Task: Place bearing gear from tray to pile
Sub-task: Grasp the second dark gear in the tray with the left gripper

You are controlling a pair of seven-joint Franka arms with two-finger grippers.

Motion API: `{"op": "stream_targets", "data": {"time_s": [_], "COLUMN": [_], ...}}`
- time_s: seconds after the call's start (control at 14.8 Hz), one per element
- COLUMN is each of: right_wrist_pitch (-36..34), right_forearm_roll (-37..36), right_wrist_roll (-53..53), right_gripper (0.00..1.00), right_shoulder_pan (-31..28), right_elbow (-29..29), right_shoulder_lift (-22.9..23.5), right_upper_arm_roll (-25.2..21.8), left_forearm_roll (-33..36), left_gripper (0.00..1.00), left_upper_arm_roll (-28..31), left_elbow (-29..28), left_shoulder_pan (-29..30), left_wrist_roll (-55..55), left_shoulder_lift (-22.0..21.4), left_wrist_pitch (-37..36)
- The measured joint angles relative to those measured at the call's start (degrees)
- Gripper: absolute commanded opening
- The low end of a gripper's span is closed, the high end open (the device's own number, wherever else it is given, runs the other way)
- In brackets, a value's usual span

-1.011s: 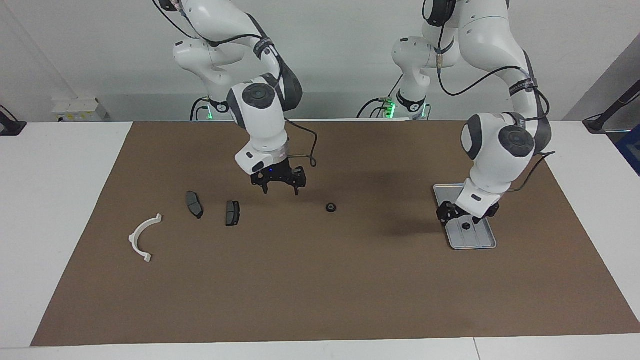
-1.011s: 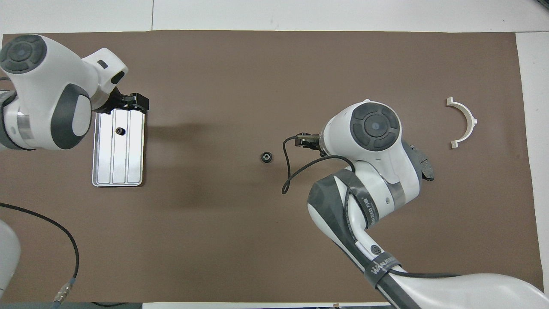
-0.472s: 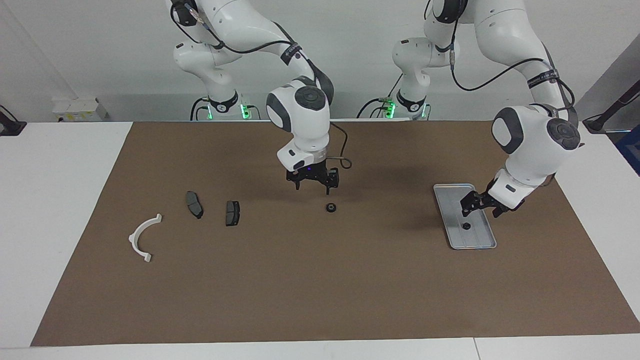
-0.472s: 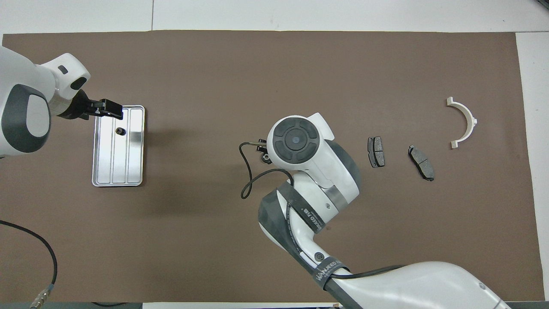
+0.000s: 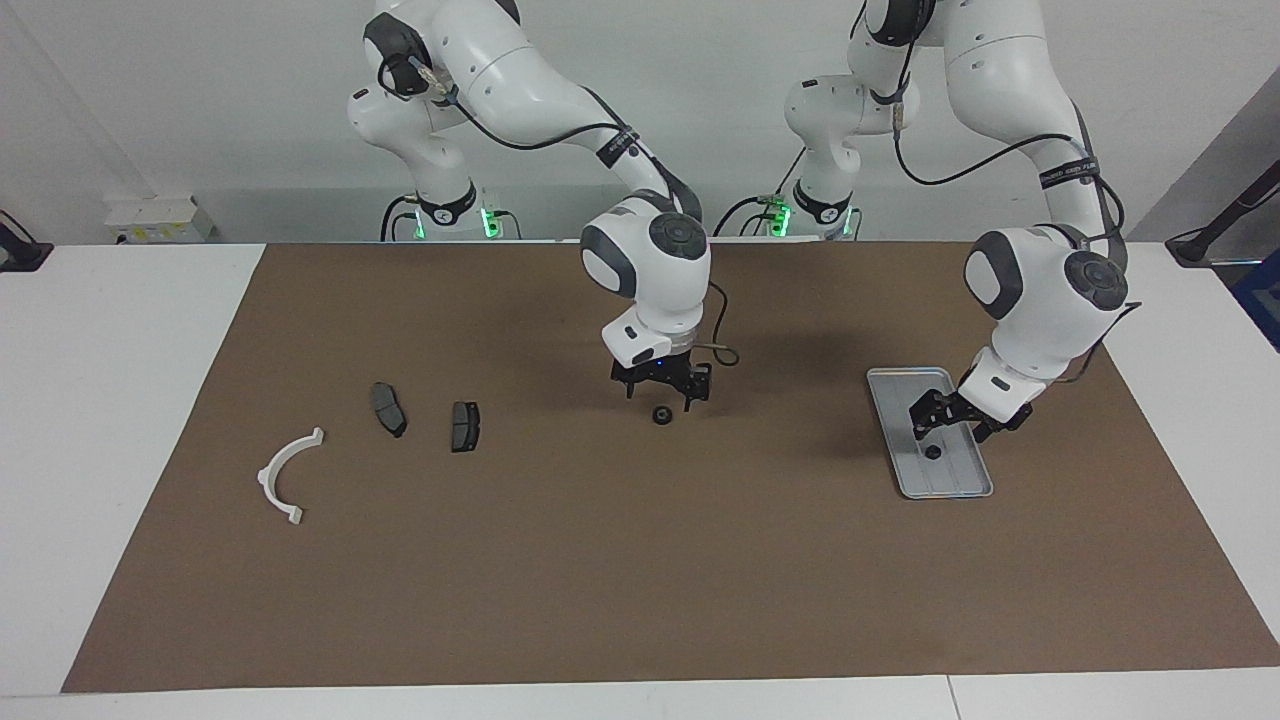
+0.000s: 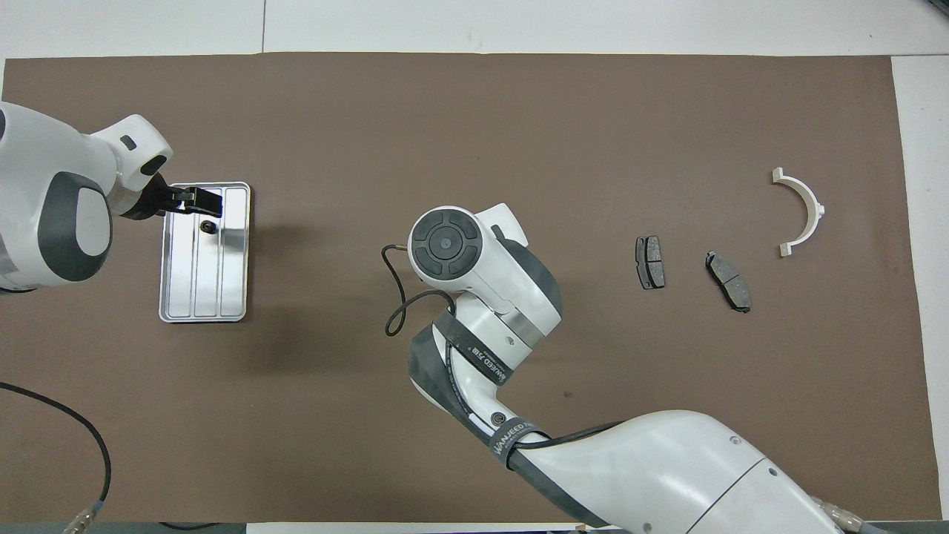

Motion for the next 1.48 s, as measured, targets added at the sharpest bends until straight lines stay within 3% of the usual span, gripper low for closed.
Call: {"op": "stream_targets", "data": {"time_s": [0.4, 0.67, 0.88, 1.08, 1.48], "right_wrist_pitch": [3.05, 4.18, 4.21, 4.21, 4.21], "right_forearm_roll": [-0.04, -0.07, -0.08, -0.08, -0.1], "right_wrist_roll": [0.25, 0.25, 0.25, 0.25, 0.25], "right_gripper": [1.0, 0.94, 0.82, 0.64, 0.54], "right_shoulder_pan": [0.01, -0.08, -0.25, -0.34, -0.36], "right_elbow": [-0.05, -0.29, -0.56, -0.59, -0.58], "right_shoulder_lift": [2.11, 3.25, 3.39, 3.39, 3.26], "right_upper_arm_roll": [0.0, -0.02, -0.06, -0.08, -0.09], "left_forearm_roll": [0.0, 0.0, 0.3, 0.33, 3.41], "left_gripper": [0.99, 0.98, 0.98, 0.97, 0.97], "left_upper_arm_roll": [0.35, 0.37, 0.44, 0.43, 0.18], "left_elbow": [-2.78, -4.58, -5.51, -6.0, -6.13], "left_shoulder_pan": [0.16, 0.16, 0.16, 0.16, 0.11], "left_wrist_roll": [0.69, 0.69, 0.71, 0.4, -5.57], "left_shoulder_lift": [-0.07, -0.22, -0.47, -0.93, -1.09], "left_wrist_pitch": [2.6, 4.13, 4.81, 4.84, 4.89]}}
